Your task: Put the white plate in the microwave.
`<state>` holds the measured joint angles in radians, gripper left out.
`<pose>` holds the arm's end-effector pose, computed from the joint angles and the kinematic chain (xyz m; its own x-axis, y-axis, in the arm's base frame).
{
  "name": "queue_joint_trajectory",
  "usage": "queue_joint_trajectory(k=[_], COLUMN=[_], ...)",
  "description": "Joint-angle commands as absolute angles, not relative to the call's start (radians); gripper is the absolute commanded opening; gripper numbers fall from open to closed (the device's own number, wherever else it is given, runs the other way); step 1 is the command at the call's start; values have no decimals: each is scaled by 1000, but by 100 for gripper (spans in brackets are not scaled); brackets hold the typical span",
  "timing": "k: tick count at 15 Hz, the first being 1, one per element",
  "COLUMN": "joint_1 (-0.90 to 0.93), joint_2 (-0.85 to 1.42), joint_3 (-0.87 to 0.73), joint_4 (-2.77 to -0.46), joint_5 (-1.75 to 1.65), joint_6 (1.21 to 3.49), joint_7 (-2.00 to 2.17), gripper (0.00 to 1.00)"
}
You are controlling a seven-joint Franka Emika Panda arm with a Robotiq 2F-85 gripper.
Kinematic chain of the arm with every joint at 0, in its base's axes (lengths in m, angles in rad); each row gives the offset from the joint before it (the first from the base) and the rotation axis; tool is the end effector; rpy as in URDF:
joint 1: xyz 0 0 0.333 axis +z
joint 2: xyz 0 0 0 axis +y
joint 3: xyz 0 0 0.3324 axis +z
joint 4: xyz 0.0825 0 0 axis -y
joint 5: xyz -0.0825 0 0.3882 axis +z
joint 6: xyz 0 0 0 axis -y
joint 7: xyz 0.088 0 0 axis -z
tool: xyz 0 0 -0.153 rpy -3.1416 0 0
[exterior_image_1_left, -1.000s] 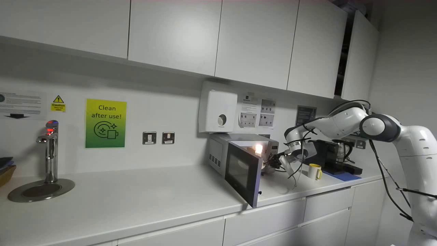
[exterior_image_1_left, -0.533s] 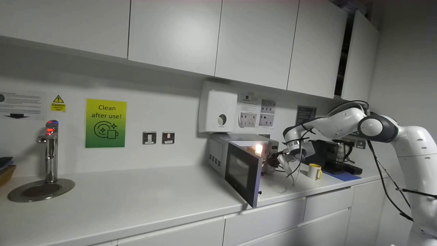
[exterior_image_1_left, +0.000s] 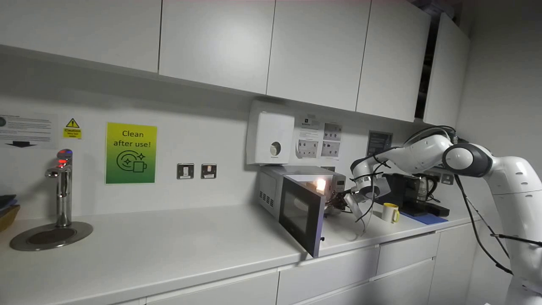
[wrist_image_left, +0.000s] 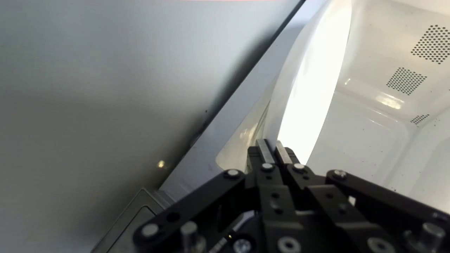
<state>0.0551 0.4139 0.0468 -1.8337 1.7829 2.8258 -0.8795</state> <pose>0.6935 0.0331 0.3108 0.6179 -0.7043 0.3496 -0.2431 -0.5940 -0.7668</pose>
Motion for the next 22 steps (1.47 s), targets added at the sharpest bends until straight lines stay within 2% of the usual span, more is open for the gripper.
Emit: queue_joint_trajectory(k=[1,6,7,22], joint_1=[55,55,54,77], joint_2=[414,414,415,461], joint_3=[47,47,46,42], joint_4=[-1834,-1834,-1823,-1728], joint_5=[1783,1783,1799,2001], joint_6=[2826,2826,2827,2901], joint_7=[-879,-879,-890,-875], gripper=[4,4,1,1])
